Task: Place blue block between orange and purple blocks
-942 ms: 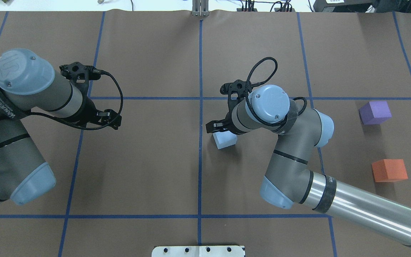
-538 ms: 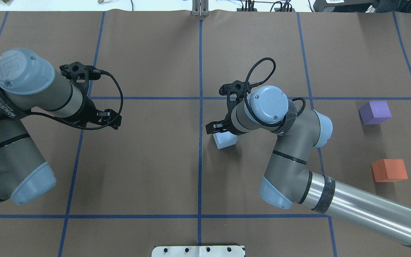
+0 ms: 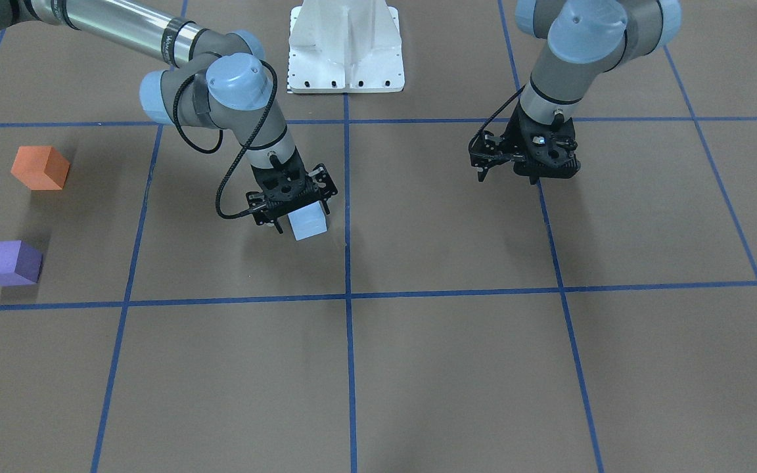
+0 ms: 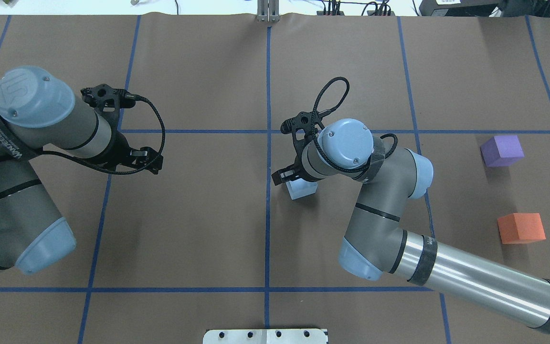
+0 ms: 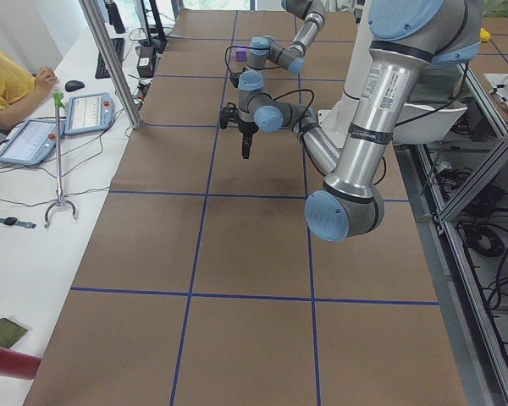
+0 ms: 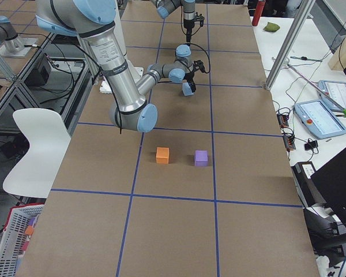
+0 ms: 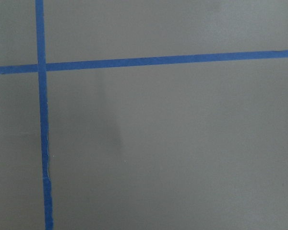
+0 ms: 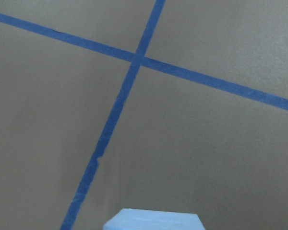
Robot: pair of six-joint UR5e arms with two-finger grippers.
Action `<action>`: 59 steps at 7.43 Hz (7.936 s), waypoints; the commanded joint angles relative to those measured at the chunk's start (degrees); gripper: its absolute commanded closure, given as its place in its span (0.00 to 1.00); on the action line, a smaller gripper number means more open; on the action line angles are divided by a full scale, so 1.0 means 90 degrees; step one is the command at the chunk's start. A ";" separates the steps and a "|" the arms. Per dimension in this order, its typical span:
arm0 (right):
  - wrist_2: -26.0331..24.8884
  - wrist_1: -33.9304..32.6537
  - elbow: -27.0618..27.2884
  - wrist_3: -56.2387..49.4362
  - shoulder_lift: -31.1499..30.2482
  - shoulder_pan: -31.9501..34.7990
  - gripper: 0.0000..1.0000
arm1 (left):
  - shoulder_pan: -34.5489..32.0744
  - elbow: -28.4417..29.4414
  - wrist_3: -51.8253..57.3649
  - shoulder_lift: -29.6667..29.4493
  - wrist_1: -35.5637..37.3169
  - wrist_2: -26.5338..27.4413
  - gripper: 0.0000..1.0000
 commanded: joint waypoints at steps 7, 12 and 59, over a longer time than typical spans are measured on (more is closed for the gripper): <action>-0.0034 -0.0199 0.0086 0.0303 -0.0049 -0.0028 1.00 | 0.0026 0.0010 -0.0085 -0.0021 -0.0008 0.0010 0.01; 0.1855 -0.1743 0.2088 0.1154 -0.1890 0.2193 1.00 | 0.0016 -0.0019 -0.0105 -0.0070 -0.0008 0.0019 0.00; 0.3246 0.0047 0.1796 -0.2376 -0.4873 0.5126 0.00 | -0.1297 -0.0644 0.1957 0.1304 0.0002 -0.0680 0.01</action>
